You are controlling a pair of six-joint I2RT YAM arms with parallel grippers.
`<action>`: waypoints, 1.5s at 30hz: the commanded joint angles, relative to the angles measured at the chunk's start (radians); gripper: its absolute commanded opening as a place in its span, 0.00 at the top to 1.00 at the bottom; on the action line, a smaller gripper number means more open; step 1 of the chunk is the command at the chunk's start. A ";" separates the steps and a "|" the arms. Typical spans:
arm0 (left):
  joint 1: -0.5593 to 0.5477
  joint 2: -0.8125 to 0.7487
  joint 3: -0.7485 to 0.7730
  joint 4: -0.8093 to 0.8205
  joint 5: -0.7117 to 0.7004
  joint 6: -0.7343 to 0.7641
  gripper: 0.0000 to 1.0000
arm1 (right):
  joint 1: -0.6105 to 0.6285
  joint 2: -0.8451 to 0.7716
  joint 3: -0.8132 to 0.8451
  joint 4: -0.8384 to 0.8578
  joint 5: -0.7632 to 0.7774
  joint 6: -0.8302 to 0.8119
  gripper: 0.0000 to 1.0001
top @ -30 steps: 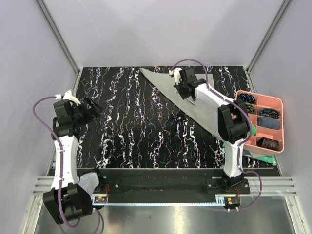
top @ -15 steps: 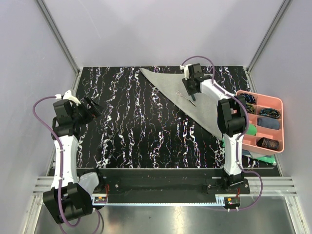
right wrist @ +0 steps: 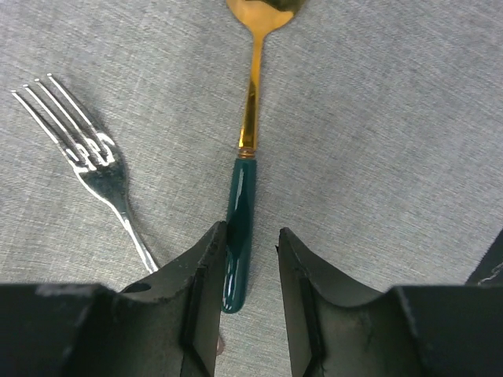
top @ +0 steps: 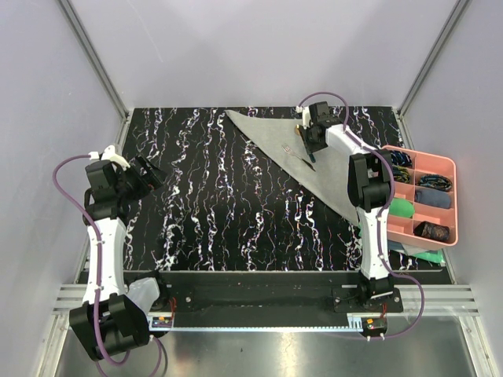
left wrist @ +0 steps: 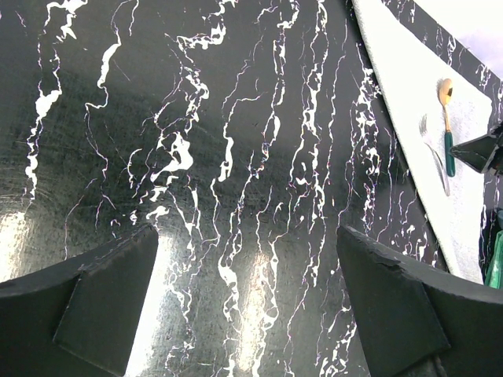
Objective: Fold the napkin, place the utensils inside, and roll it up
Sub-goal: Place the utensil onto the napkin
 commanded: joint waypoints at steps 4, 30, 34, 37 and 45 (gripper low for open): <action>0.008 0.003 -0.005 0.048 0.037 0.001 0.01 | 0.008 0.005 0.036 -0.019 -0.050 0.009 0.61; 0.012 0.003 -0.006 0.053 0.055 -0.006 0.01 | 0.005 -0.059 0.085 -0.079 -0.115 0.000 1.00; 0.014 0.002 -0.006 0.056 0.058 -0.008 0.01 | 0.009 -0.127 0.020 -0.044 -0.164 0.013 1.00; 0.014 0.002 -0.008 0.059 0.063 -0.010 0.01 | 0.017 -0.178 -0.050 -0.017 -0.208 0.006 1.00; 0.012 0.000 -0.011 0.060 0.063 -0.010 0.01 | 0.055 -0.227 -0.187 0.000 -0.259 -0.048 1.00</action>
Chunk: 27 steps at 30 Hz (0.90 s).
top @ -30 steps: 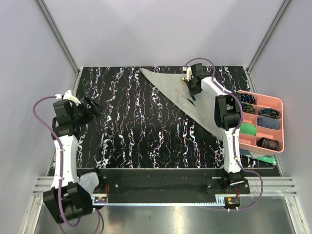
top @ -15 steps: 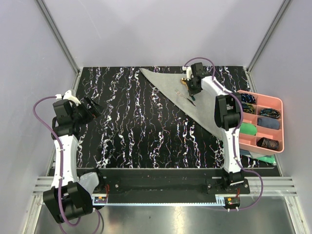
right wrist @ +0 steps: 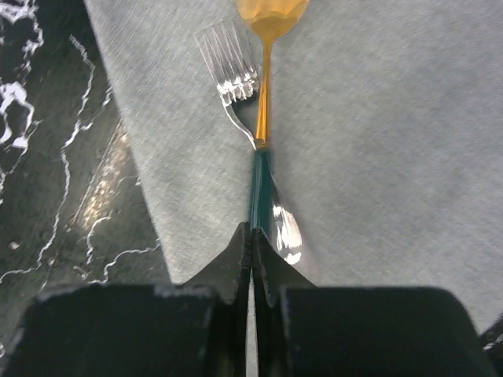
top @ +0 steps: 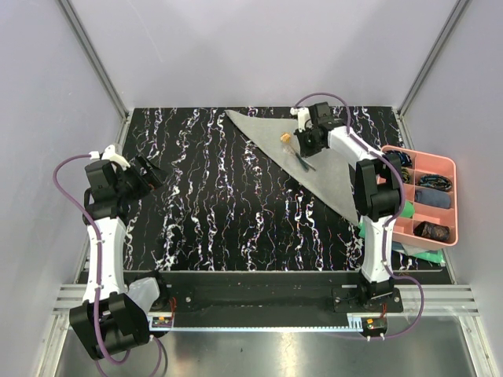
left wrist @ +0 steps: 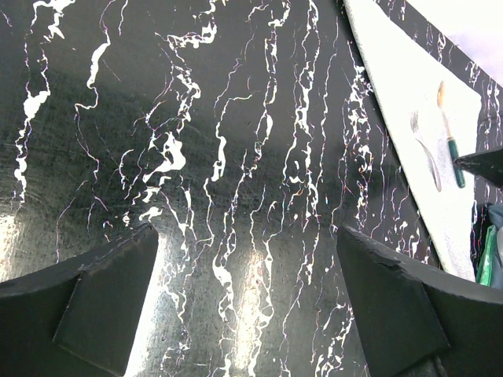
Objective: Fold the napkin, place the utensils inside, and roll it up
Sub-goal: Place the utensil onto the napkin
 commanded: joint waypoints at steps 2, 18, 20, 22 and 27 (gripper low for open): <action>0.008 -0.006 -0.011 0.051 0.032 -0.006 0.01 | 0.046 -0.062 -0.065 0.032 -0.067 -0.049 1.00; 0.007 -0.006 -0.012 0.051 0.033 -0.006 0.01 | 0.051 -0.001 0.024 0.035 0.132 -0.049 0.64; 0.007 -0.006 -0.012 0.052 0.035 -0.006 0.01 | 0.045 0.013 0.059 0.033 0.131 -0.053 0.56; 0.007 -0.006 -0.012 0.052 0.033 -0.006 0.01 | 0.032 0.037 0.096 0.033 0.120 -0.056 0.50; 0.008 0.002 -0.012 0.052 0.033 -0.006 0.01 | 0.005 0.125 0.185 0.027 0.063 -0.058 0.32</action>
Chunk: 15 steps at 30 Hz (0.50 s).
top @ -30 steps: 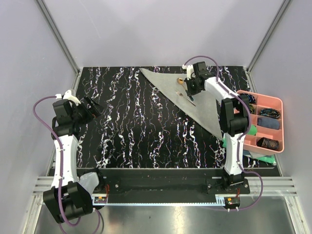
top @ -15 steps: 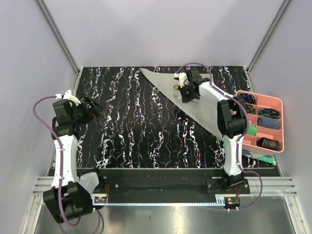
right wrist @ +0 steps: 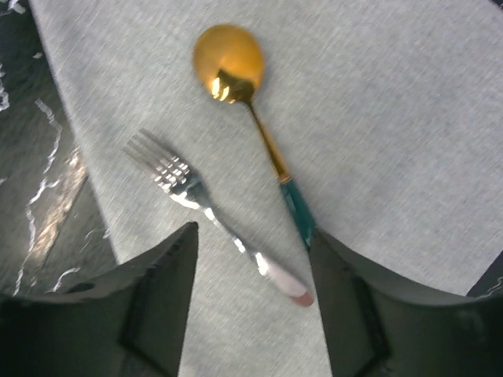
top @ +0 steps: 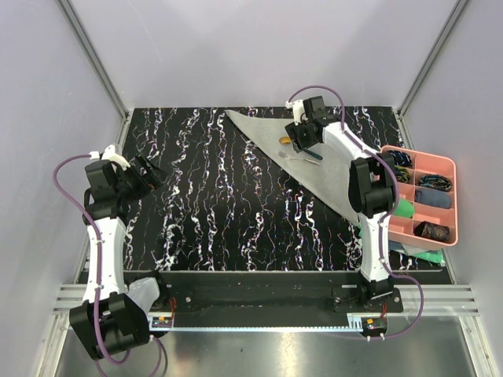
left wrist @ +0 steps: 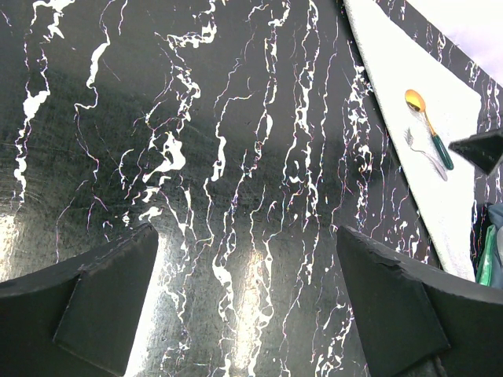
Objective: Fold the napkin, place the utensils inside, and roll it up
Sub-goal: Place the utensil onto the napkin
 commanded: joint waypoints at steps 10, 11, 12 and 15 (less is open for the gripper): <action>0.011 0.011 -0.010 0.052 0.032 -0.003 0.01 | -0.048 0.174 0.178 -0.007 -0.132 -0.022 0.27; 0.011 0.011 -0.010 0.052 0.030 -0.004 0.01 | -0.049 0.178 0.177 -0.016 -0.137 -0.020 0.27; 0.013 0.011 -0.012 0.052 0.033 -0.006 0.01 | -0.048 0.183 0.184 -0.021 -0.141 -0.017 0.28; 0.014 0.010 -0.012 0.052 0.036 -0.006 0.01 | -0.048 0.165 0.160 -0.022 -0.157 -0.013 0.28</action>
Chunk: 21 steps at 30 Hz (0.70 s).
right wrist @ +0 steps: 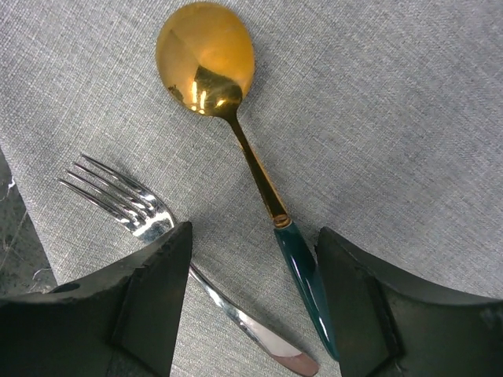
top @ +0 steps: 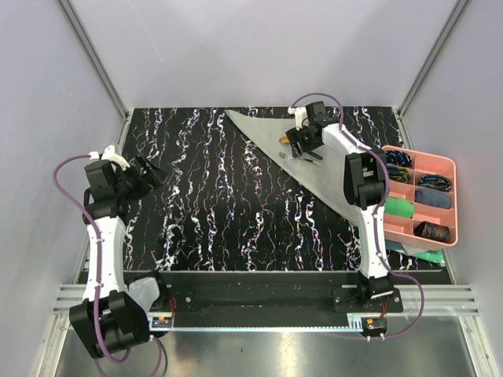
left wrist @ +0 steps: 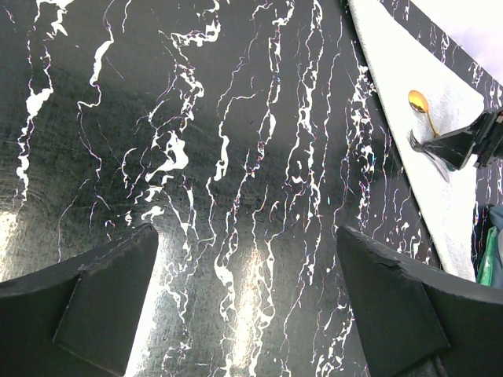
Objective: Fold the napkin, place the utensils inside, and roll it up
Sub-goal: Place the utensil onto the napkin
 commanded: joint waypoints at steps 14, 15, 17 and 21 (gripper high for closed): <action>0.007 -0.006 -0.014 0.053 0.045 -0.007 0.01 | 0.002 -0.098 -0.090 -0.009 -0.100 0.043 0.32; 0.008 -0.006 -0.014 0.055 0.043 -0.009 0.01 | 0.002 -0.102 -0.101 -0.009 -0.100 0.046 0.33; 0.008 -0.007 -0.015 0.055 0.043 -0.009 0.01 | 0.002 -0.115 -0.107 -0.009 -0.088 0.056 0.36; 0.007 -0.006 -0.015 0.055 0.045 -0.009 0.01 | 0.003 -0.133 -0.130 -0.009 -0.071 0.069 0.39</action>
